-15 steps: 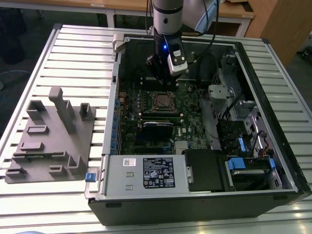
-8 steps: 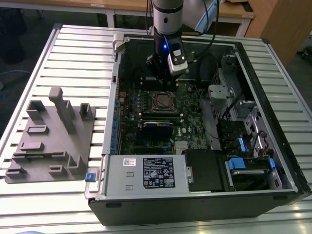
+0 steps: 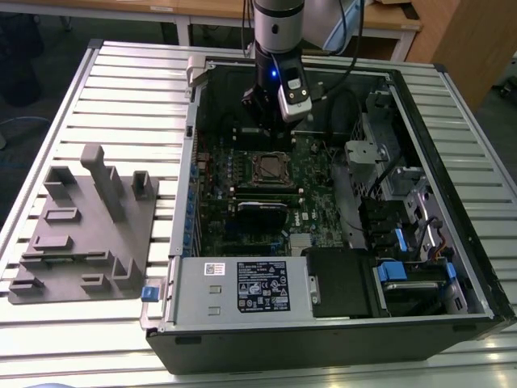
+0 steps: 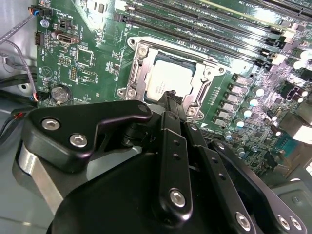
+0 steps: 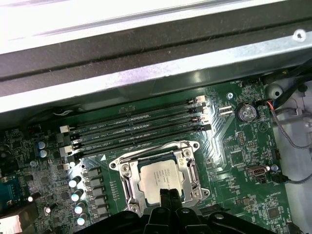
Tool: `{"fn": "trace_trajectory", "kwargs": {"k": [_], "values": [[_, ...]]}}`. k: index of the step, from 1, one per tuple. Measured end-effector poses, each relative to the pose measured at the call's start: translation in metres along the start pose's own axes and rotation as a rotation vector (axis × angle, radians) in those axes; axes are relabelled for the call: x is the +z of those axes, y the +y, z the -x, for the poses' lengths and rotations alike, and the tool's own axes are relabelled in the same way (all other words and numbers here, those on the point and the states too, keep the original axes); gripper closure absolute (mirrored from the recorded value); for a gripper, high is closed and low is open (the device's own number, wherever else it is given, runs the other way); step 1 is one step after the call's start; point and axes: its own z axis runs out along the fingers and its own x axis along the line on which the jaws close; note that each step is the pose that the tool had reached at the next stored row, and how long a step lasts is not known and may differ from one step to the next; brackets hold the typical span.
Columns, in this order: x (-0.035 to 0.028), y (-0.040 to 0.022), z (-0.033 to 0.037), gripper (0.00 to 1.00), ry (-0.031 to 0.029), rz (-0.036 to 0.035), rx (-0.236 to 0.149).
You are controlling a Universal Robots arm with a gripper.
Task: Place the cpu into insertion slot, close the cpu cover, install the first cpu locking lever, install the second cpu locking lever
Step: 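Install the second cpu locking lever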
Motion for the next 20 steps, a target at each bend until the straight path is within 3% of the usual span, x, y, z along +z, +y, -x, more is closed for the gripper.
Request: {"fn": "trace_trajectory", "kwargs": {"k": [7,8,9,13,14,18,20], "values": [[-0.0016,0.0,0.0002,0.89,0.0004,0.0,0.0],[-0.0015,0.0001,0.0003,0.89,0.0068,-0.0016,0.0],[-0.0015,0.0001,0.0005,0.89,0.0181,-0.0044,0.0],[-0.0009,0.0004,0.0016,0.89,0.0811,-0.02,0.0],[-0.0009,0.0005,0.0017,0.89,0.092,-0.0226,0.0],[-0.0009,0.0004,0.0017,0.89,0.0992,-0.0245,0.0],[-0.0009,0.0004,0.0017,0.89,0.0997,-0.0245,-0.003]]}}
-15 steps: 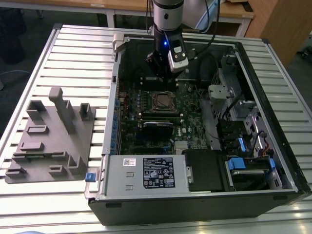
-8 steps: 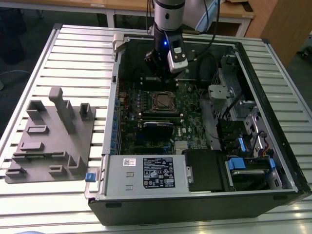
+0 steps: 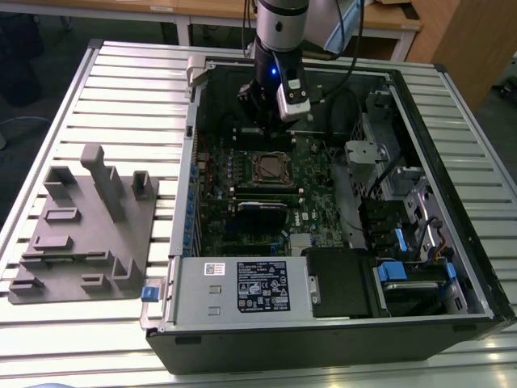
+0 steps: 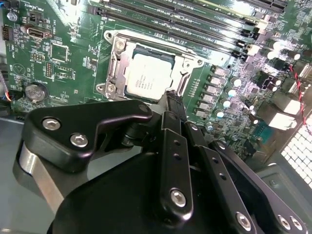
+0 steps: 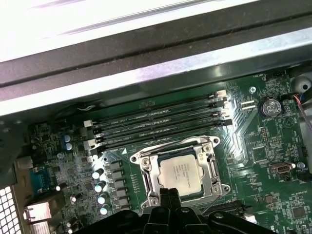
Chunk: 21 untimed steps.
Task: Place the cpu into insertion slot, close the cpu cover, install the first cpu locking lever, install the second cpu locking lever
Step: 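Install the second cpu locking lever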
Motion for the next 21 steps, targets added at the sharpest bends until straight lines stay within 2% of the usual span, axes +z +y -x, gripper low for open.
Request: {"fn": "trace_trajectory", "kwargs": {"k": [7,11,13,14,21], "values": [[0.0001,0.0,0.0,0.89,0.0,0.0012,-0.088],[0.0,-0.0001,0.0,0.89,0.0004,0.0031,-0.089],[0.0001,-0.0002,0.0001,0.89,0.0031,0.0179,-0.09],[0.0,-0.0001,0.0,0.89,0.0036,0.0198,-0.09],[-0.0026,-0.0004,0.0001,0.89,0.0046,0.0249,-0.09]]}}
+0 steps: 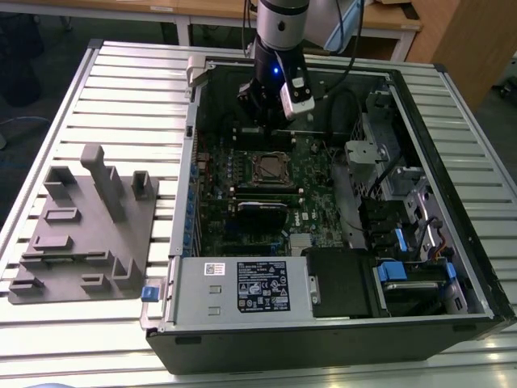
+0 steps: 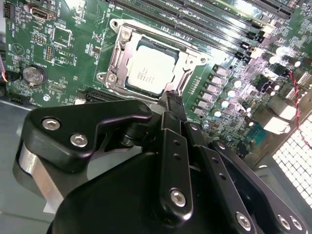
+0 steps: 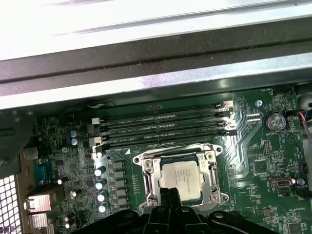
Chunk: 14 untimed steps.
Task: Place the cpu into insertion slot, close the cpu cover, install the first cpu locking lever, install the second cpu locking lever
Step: 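Install the second cpu locking lever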
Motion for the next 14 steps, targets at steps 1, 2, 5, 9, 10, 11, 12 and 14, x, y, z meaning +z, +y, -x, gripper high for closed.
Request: {"fn": "trace_trajectory", "kwargs": {"k": [1,2,5,9,10,11,12,14], "values": [[0.0,-0.0005,0.0001,0.89,0.0001,0.001,0.0],[0.0002,-0.0013,0.0002,0.89,0.0003,0.0022,0.0],[0.0007,-0.0047,0.0007,0.89,0.0003,0.0036,0.0],[0.0014,-0.0108,0.0016,0.89,0.0004,0.0036,0.0],[0.0016,-0.0114,0.0017,0.89,0.0004,0.0036,0.0],[0.0019,-0.012,0.0018,0.89,0.0004,0.0036,0.0],[0.0022,-0.0126,0.0019,0.89,0.0004,0.0036,0.0],[0.0026,-0.0152,0.0023,0.89,0.0004,0.0037,0.0]]}}
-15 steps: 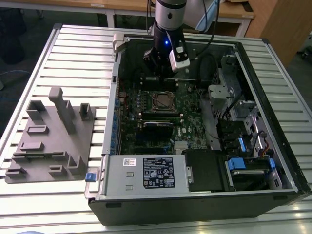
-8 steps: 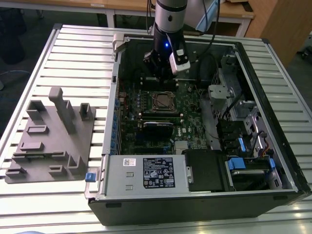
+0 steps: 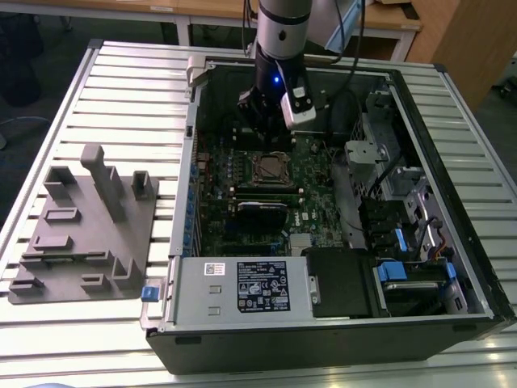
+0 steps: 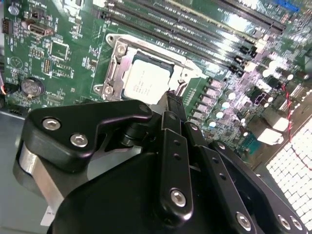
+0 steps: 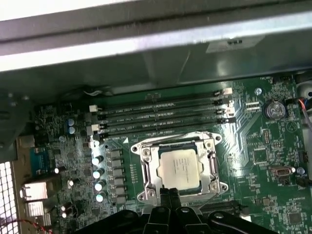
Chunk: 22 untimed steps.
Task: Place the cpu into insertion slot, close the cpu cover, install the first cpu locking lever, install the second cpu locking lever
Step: 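Install the second cpu locking lever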
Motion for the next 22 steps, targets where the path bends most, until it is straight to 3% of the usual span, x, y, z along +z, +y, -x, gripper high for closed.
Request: {"fn": "trace_trajectory", "kwargs": {"k": [12,22], "values": [[0.0007,-0.0187,0.0031,0.89,0.0,0.0,0.0],[0.0027,-0.0225,0.0079,0.89,0.0,-0.0001,0.0]]}}
